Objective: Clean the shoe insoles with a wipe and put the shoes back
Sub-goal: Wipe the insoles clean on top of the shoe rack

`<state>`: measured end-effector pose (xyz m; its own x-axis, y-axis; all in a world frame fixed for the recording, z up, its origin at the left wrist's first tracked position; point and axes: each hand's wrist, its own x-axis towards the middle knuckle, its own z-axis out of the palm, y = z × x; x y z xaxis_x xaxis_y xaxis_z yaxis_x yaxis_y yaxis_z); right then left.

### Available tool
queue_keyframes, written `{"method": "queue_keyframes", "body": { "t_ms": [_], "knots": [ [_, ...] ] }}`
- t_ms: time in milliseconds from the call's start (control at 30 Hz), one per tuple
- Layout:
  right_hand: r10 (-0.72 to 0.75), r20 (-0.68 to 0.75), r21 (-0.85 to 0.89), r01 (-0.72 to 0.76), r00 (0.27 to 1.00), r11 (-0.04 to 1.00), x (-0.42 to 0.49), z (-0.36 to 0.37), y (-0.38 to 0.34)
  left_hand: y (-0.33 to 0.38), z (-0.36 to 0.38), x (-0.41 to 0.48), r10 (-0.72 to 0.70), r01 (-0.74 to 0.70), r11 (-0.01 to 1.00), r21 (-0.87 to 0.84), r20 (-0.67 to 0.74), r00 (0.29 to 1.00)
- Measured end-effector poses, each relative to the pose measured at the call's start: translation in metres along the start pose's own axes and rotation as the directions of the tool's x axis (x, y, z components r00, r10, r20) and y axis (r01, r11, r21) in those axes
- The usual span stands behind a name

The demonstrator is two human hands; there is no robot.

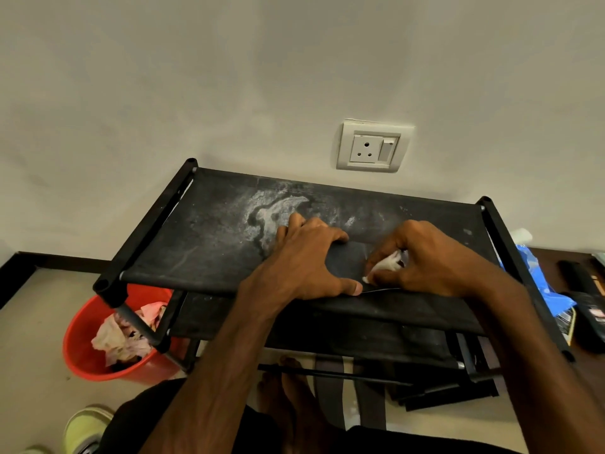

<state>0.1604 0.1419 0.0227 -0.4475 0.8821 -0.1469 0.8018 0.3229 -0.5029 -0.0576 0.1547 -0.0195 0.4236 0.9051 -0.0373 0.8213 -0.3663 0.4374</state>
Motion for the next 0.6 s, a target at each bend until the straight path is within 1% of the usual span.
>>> {"method": "queue_keyframes", "body": {
  "t_ms": [67, 133, 233, 300, 367, 400, 467, 533, 567, 600],
  "knots": [
    [0.009, 0.005, -0.009, -0.009, 1.0, 1.0, -0.002, -0.001, -0.001, 0.0, 0.0, 0.0, 0.005, -0.005, 1.0, -0.005, -0.004, 1.0],
    [0.047, -0.085, -0.021, -0.049, 0.995, 0.999, 0.002, 0.004, -0.002, 0.0, 0.0, 0.0, -0.001, 0.001, 1.0, -0.009, 0.003, 1.0],
    [0.075, -0.243, -0.014, -0.081, 0.967, 0.997, 0.012, 0.014, -0.004, 0.0, -0.001, 0.0, -0.013, 0.013, 1.0, -0.016, 0.013, 1.0],
    [0.067, -0.281, 0.002, -0.07, 0.957, 0.998, 0.015, 0.019, -0.004, 0.0, -0.001, 0.0, -0.018, 0.018, 1.0, -0.016, 0.017, 1.0],
    [0.058, -0.258, 0.002, -0.059, 0.965, 0.998, 0.012, 0.018, -0.002, 0.001, -0.001, -0.001, -0.019, 0.019, 1.0, -0.019, 0.02, 1.0],
    [0.048, -0.218, 0.005, -0.048, 0.975, 0.999, 0.009, 0.016, -0.001, 0.002, -0.001, -0.001, -0.018, 0.018, 1.0, -0.022, 0.018, 1.0],
    [0.013, -0.096, 0.027, -0.01, 0.995, 1.0, 0.002, 0.009, -0.001, 0.002, -0.002, -0.001, -0.015, 0.015, 1.0, -0.022, 0.01, 1.0],
    [-0.021, 0.009, 0.042, 0.021, 1.0, 0.999, -0.005, 0.003, -0.003, 0.001, -0.002, -0.001, -0.009, 0.009, 1.0, -0.018, 0.008, 1.0],
    [-0.023, 0.015, 0.036, 0.022, 1.0, 0.999, -0.005, 0.003, -0.004, 0.001, -0.002, -0.001, -0.008, 0.008, 1.0, -0.016, 0.01, 1.0],
    [-0.015, -0.011, 0.026, 0.015, 1.0, 1.0, -0.004, 0.005, -0.004, 0.001, -0.002, -0.001, -0.009, 0.01, 1.0, -0.014, 0.013, 1.0]
  ]
}}
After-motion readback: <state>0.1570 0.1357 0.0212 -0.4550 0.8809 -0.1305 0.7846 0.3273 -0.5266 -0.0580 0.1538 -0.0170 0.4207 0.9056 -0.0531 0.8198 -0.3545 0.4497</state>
